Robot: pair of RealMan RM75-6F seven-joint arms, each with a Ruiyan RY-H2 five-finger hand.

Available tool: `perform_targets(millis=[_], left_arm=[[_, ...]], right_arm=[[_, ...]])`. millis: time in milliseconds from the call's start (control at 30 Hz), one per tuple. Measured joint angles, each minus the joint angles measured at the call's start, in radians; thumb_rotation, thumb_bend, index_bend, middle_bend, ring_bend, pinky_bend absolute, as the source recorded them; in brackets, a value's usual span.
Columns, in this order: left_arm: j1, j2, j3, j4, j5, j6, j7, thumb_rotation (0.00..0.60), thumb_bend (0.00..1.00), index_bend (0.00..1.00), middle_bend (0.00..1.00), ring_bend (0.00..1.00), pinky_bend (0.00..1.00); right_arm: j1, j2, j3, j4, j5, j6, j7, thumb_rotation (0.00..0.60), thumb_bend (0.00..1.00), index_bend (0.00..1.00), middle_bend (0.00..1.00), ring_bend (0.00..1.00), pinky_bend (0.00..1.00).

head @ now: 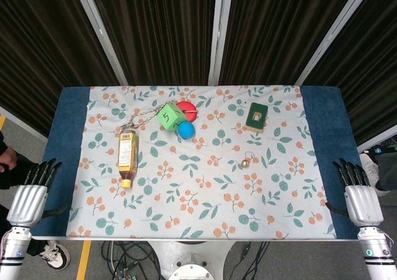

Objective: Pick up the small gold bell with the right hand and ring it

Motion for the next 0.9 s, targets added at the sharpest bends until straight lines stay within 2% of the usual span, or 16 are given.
perform_targets(millis=[300, 500, 733, 900], left_arm=[[-0.010, 0.003, 0.000, -0.004, 0.000, -0.026, -0.004, 0.600, 0.00, 0.00, 0.00, 0.00, 0.01], [-0.014, 0.009, 0.002, -0.008, 0.008, -0.031, -0.003, 0.600, 0.00, 0.00, 0.00, 0.00, 0.01], [-0.023, 0.007, 0.003, -0.007, 0.012, -0.045, 0.002, 0.600, 0.00, 0.00, 0.00, 0.00, 0.01], [-0.031, 0.005, 0.003, -0.003, 0.008, -0.063, 0.005, 0.600, 0.00, 0.00, 0.00, 0.00, 0.01]], right_arm=[[0.033, -0.004, 0.022, -0.023, -0.013, -0.041, -0.021, 0.600, 0.00, 0.00, 0.00, 0.00, 0.00], [0.093, 0.015, 0.039, -0.060, -0.061, -0.072, -0.067, 0.600, 0.00, 0.12, 0.00, 0.00, 0.00], [0.215, 0.046, 0.086, -0.147, -0.026, -0.260, -0.167, 0.600, 0.00, 0.13, 0.00, 0.00, 0.00], [0.329, 0.027, 0.123, -0.176, 0.023, -0.394, -0.285, 0.600, 0.00, 0.14, 0.00, 0.00, 0.00]])
